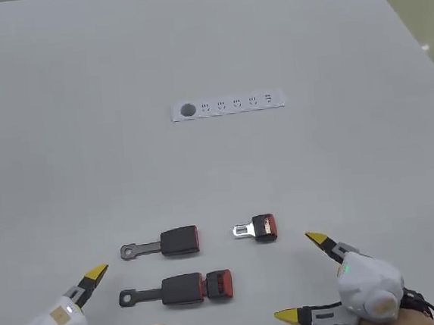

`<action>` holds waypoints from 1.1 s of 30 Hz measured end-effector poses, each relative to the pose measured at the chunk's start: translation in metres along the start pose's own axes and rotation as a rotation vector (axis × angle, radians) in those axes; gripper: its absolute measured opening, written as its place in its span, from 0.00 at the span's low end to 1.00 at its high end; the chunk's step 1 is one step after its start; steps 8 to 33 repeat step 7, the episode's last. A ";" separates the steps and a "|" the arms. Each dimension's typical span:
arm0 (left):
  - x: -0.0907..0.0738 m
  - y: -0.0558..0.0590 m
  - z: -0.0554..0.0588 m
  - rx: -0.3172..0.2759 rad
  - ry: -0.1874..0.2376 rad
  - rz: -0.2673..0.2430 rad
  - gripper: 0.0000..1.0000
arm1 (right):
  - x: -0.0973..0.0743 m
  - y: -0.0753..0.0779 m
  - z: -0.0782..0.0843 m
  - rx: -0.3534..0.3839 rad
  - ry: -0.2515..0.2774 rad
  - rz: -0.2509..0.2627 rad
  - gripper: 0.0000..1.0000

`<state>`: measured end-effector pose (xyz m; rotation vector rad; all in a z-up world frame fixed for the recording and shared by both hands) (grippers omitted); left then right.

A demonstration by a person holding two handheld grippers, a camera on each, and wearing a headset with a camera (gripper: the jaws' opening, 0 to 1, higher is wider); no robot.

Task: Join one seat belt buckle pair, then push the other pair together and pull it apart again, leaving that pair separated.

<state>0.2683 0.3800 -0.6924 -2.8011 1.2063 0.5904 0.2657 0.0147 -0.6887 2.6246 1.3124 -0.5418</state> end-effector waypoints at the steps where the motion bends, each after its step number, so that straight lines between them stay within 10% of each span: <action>1: 0.000 0.000 -0.001 0.001 -0.001 -0.001 1.00 | 0.000 0.000 0.000 -0.001 0.000 0.001 0.99; 33: -0.001 0.001 -0.003 0.000 0.001 -0.002 1.00 | -0.001 0.000 -0.001 -0.001 0.001 0.005 0.99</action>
Point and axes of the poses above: the centre of the closed fingertips' face, and the gripper's own axes: x roughly forward along the fingers, y roughly to its right, z roughly out of its underside, the point moved 8 cm from there along -x, roughly backward along the fingers, and after that the axes turned 12 degrees about y, right-handed, at the moved point
